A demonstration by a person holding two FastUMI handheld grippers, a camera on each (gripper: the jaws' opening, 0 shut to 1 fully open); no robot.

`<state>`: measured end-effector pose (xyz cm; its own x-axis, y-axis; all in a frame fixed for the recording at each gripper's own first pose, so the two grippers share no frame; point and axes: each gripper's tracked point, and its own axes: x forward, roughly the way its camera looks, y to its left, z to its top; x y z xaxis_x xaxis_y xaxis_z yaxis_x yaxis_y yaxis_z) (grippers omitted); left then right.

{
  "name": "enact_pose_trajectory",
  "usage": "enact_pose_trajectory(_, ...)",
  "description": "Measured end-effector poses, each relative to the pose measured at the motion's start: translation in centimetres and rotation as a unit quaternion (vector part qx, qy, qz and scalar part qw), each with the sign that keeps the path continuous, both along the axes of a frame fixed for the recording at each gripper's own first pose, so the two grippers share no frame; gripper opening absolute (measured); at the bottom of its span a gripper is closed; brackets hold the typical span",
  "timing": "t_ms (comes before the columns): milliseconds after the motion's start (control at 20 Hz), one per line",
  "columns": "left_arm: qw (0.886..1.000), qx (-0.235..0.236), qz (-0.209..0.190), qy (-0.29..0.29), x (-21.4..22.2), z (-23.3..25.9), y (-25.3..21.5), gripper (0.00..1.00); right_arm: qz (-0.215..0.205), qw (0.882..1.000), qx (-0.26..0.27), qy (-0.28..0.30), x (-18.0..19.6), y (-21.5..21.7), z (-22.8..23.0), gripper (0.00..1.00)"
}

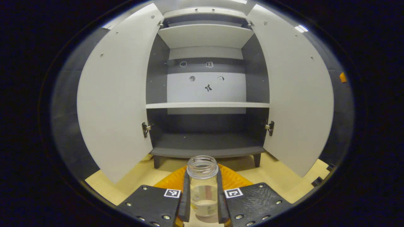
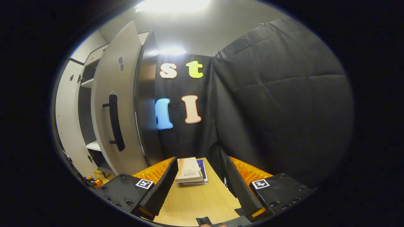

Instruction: Grasp the bottle in the cabinet with the left hand and place it on the coaster, then close the right door with the right hand and the left door with the left hand.

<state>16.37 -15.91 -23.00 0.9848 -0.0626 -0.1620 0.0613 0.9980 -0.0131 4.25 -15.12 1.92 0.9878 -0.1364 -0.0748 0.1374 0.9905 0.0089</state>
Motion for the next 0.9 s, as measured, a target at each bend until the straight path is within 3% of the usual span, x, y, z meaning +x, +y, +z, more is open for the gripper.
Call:
enact_pose_trajectory(250, 1.0, -0.019, -0.005, 0.001, 0.5, -1.7, -0.9, 0.35, -0.002, 0.999, -0.029, 0.015, -0.7, 0.8, -0.4, 0.96)
enact_pose_trajectory(500, 0.999, -0.025, -0.018, 0.012, 0.2, -3.4, -1.3, 0.36, -0.004, 0.999, -0.031, 0.02, -1.0, 1.9, -0.5, 0.98)
enact_pose_trajectory(650, 0.999, -0.037, -0.019, 0.03, -1.1, -4.4, -1.5, 0.42, -0.006, 1.0, -0.017, 0.021, -1.1, 2.3, -0.8, 0.98)
enact_pose_trajectory(800, 0.998, -0.031, -0.039, 0.036, -2.3, -4.8, -2.8, 0.4, -0.008, 1.0, -0.009, 0.023, -0.9, 2.7, -1.2, 0.98)
enact_pose_trajectory(850, 0.998, -0.021, -0.046, 0.037, -2.5, -4.7, -3.1, 0.51, -0.007, 1.0, -0.008, 0.023, -0.9, 2.8, -1.4, 0.98)
enact_pose_trajectory(900, 0.997, -0.02, -0.059, 0.039, -2.6, -4.6, -3.7, 0.51, -0.008, 1.0, -0.008, 0.023, -0.9, 2.9, -1.5, 0.97)
